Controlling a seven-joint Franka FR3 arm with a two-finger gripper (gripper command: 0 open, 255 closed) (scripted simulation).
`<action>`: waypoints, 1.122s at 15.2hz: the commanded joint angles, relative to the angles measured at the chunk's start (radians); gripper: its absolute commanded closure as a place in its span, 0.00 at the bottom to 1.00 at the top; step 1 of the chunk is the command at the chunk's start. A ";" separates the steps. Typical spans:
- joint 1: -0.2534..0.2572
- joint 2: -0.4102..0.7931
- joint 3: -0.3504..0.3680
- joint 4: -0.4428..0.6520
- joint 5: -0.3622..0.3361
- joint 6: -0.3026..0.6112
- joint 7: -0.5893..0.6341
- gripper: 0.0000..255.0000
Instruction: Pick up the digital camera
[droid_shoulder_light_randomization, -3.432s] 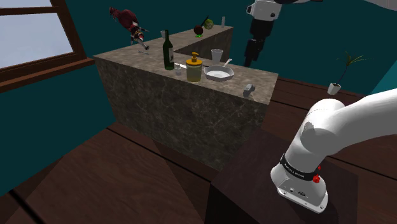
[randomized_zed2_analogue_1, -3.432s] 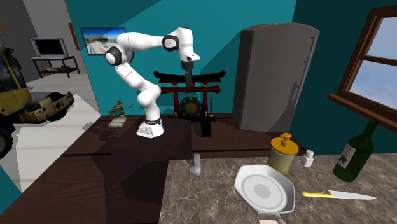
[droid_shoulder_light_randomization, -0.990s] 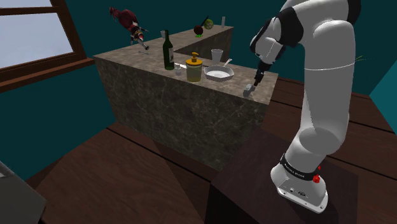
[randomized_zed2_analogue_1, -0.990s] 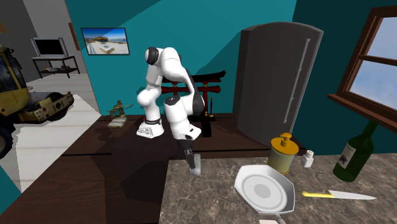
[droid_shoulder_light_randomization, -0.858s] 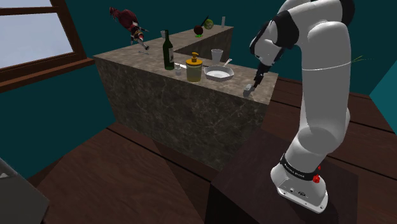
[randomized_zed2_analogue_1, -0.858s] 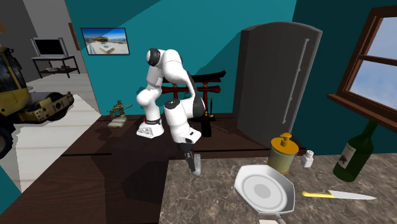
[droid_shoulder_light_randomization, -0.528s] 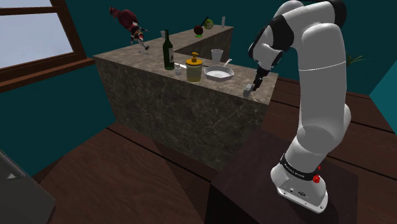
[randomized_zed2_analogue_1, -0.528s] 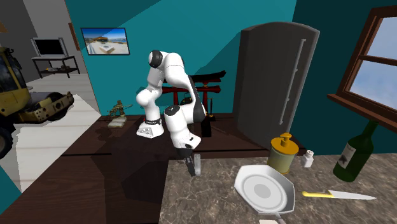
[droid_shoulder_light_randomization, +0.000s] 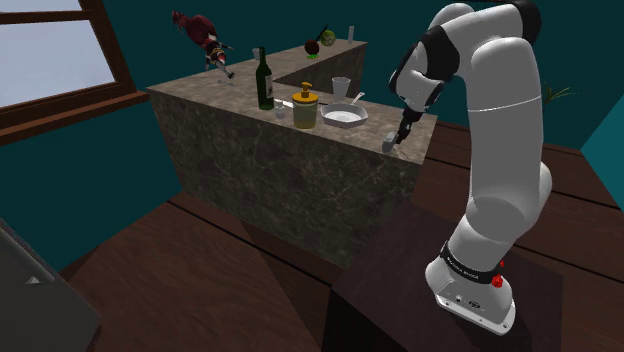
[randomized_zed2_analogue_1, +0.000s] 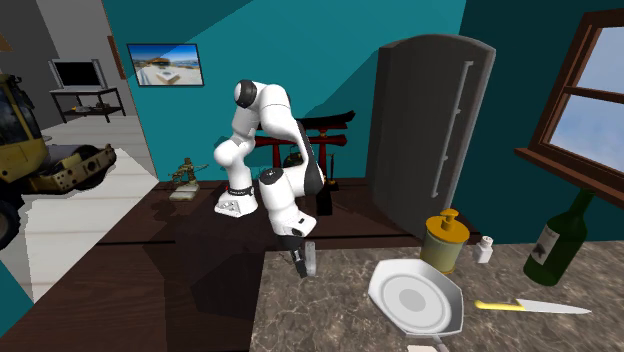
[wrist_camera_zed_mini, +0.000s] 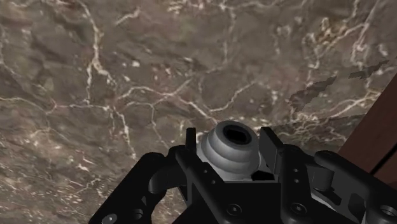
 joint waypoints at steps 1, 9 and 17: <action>0.000 0.000 0.000 0.000 0.000 0.000 0.000 1.00; 0.032 -0.047 -0.042 0.005 -0.059 -0.035 0.043 1.00; 0.080 -0.117 -0.103 0.026 -0.151 -0.095 0.112 1.00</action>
